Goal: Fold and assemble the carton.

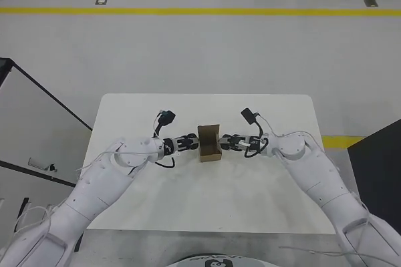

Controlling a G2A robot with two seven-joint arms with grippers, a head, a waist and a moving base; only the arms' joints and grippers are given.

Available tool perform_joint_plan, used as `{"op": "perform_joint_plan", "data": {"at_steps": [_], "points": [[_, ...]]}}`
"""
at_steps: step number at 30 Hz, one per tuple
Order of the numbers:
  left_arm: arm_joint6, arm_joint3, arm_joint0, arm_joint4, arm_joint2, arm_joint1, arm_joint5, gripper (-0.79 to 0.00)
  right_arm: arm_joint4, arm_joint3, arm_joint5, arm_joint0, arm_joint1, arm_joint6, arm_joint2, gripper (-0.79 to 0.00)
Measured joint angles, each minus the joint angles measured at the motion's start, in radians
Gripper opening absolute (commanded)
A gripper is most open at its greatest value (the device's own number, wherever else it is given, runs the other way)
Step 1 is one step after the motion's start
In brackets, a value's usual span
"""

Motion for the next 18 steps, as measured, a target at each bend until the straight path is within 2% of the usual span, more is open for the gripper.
{"op": "perform_joint_plan", "data": {"at_steps": [18], "points": [[0.012, 0.026, -0.027, 0.008, 0.004, -0.032, -0.019, -0.785, 0.017, 0.032, -0.010, 0.007, -0.012, 0.037, -0.008, -0.785]]}}
